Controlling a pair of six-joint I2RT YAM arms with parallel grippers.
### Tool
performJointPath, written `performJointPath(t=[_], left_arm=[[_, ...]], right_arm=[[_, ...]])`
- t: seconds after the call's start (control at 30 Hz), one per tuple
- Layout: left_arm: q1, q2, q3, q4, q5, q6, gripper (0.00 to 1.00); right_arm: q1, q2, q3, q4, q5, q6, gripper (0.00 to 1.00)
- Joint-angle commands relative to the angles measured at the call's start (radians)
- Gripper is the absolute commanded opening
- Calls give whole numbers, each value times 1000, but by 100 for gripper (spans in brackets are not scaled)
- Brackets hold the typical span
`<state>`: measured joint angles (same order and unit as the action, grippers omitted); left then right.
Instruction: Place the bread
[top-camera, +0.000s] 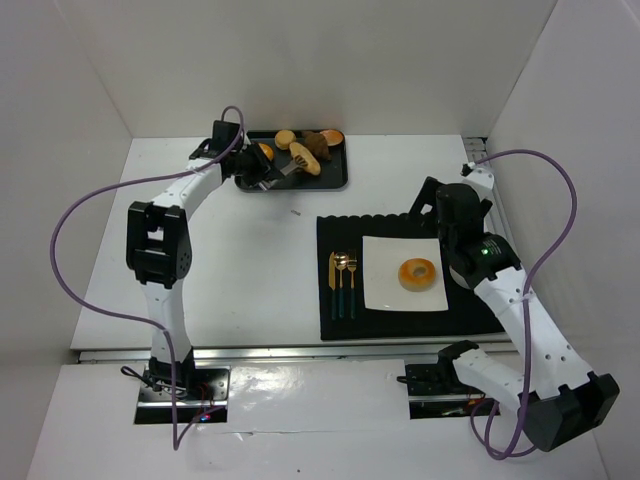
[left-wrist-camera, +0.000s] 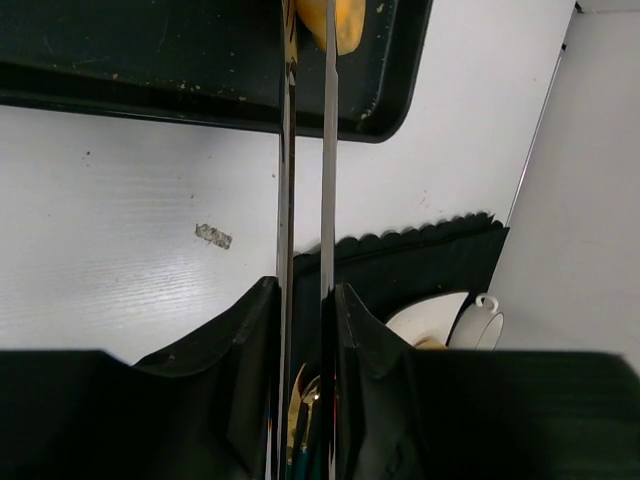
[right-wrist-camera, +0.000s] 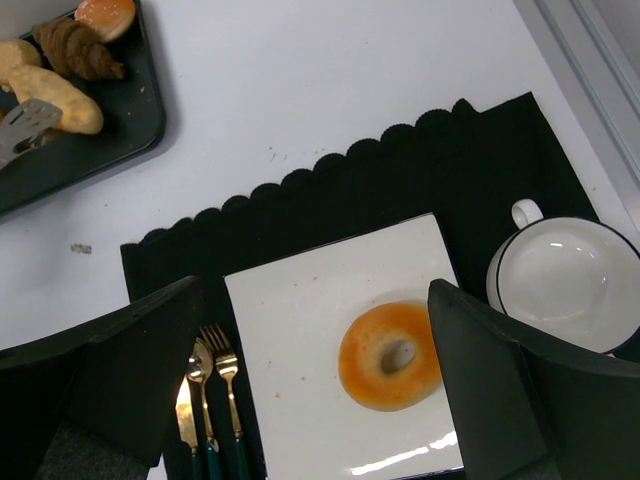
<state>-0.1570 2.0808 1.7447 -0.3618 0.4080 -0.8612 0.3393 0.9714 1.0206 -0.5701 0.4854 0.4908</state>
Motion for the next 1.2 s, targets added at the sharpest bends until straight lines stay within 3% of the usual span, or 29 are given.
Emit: performJointPath(t=[0.0,0.2,0.4,0.67,0.93,1.17], left_arm=[[8,-142,13,31,12,51,18],[-28,-277,32,-124,28,207,16],[-222,-344,-8,-337,60,453,16],[-439,-412,-183,-342,-17,494,16],[-516,-386,-251,-310,0,484,19],[-546,-421,-251,-310,-24,475,54]], right_arm=[[-5,-11,1,44,13,-15,100],[-5,-39,1,44,1,-6,100],[-5,-92,21,4,31,-6,100],[-5,-125,30,-33,22,-6,100],[-5,-125,30,-24,1,3,100],[-5,-125,30,-24,1,12,100]])
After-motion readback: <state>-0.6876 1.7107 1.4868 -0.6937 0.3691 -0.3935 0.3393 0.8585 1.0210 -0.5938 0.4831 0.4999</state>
